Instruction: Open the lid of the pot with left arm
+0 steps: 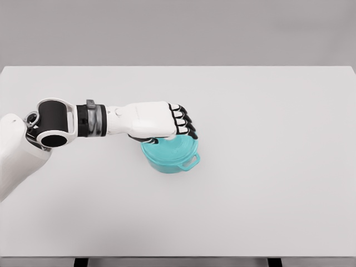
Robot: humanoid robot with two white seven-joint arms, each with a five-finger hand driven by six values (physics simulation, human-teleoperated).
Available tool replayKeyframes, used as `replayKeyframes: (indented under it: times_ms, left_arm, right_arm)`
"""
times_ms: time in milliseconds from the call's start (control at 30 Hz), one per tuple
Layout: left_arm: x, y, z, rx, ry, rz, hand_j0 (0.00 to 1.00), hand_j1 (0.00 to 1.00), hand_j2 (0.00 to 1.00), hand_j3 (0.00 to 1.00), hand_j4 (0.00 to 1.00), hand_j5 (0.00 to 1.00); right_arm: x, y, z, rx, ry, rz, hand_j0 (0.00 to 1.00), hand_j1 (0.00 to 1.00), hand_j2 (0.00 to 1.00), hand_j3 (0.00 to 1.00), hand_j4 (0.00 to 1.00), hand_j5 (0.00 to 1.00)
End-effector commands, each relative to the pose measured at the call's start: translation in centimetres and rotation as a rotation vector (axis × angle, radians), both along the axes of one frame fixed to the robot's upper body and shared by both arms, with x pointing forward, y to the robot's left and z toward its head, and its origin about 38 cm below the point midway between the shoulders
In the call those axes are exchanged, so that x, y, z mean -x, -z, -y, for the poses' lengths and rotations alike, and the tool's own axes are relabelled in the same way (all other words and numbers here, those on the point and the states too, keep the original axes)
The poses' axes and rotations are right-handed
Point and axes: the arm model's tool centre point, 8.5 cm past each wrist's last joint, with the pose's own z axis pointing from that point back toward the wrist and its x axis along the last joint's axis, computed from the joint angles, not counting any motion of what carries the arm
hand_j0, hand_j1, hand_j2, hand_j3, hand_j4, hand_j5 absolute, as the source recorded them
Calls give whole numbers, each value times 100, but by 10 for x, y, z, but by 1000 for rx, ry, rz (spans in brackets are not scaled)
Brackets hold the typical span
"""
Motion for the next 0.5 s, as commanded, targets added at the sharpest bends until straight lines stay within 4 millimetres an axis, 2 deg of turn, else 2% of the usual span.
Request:
replayKeyframes:
  times_ms: [0,467]
  left_arm:
    - [0,0,-1,2,-4,-3,81,81,81,81,81,81]
    - [3,8,1,-6,6,-22,79,79,79,79,79,79]
  right_arm:
    - [0,0,0,2,1,0,100,100,100,100,100,100]
    - [0,0,0,0,1,1,100,100,100,100,100,100]
